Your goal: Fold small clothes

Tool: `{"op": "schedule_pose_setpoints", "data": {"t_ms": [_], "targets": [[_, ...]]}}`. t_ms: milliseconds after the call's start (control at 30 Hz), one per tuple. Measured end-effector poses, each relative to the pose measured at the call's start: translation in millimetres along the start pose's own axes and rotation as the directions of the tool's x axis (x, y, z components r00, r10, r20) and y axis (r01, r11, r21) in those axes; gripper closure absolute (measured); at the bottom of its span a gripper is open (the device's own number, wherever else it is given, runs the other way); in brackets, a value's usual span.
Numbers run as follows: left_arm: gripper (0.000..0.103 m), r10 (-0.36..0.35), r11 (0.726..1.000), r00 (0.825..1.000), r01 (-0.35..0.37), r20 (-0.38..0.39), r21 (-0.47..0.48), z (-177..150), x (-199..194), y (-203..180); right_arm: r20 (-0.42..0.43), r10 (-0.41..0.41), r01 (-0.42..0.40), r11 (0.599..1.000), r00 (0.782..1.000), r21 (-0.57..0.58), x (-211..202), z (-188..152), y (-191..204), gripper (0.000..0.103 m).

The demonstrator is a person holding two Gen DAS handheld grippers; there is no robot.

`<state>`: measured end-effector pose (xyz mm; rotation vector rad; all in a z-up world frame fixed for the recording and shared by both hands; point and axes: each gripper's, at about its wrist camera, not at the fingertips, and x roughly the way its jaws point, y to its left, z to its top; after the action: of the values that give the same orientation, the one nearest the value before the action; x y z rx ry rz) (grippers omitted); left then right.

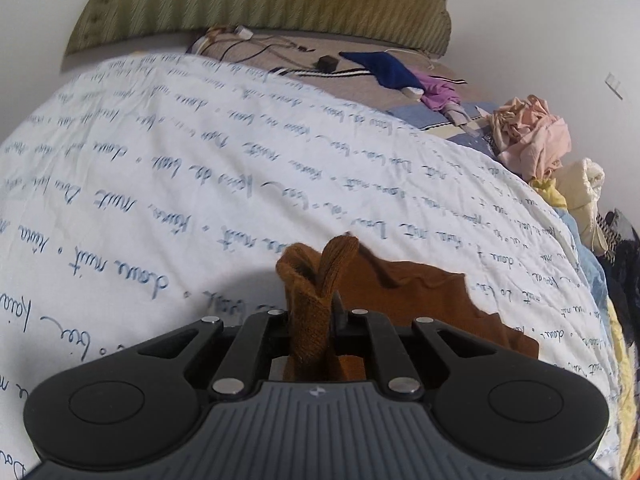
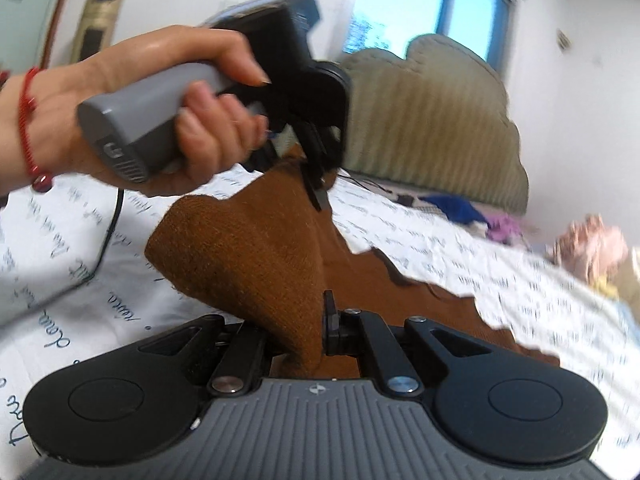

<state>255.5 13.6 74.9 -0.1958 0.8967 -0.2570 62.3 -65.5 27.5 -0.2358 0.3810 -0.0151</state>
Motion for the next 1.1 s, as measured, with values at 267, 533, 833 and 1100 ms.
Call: {"op": "schedule_pose_setpoints", "data": {"t_ms": [267, 533, 833, 1100], "targets": [[0.094, 0.015, 0.995, 1.000, -0.017, 0.020, 0.099, -4, -1, -60, -0.005, 0.007, -0.006, 0.985, 1.000, 0.172, -16, -21, -45, 0.095], [0.094, 0.025, 0.981, 0.999, -0.030, 0.028, 0.194, -11, 9, -113, -0.006, 0.014, -0.011, 0.948, 1.000, 0.319, -32, -38, -83, 0.095], [0.094, 0.023, 0.968, 1.000, -0.021, -0.004, 0.250, -21, 32, -159, -0.014, 0.006, 0.000, 0.904, 1.000, 0.428, -42, -60, -112, 0.095], [0.094, 0.030, 0.953, 0.999, -0.020, -0.031, 0.302, -35, 52, -197, -0.030, 0.005, 0.011, 0.866, 1.000, 0.501, -47, -78, -137, 0.095]]}}
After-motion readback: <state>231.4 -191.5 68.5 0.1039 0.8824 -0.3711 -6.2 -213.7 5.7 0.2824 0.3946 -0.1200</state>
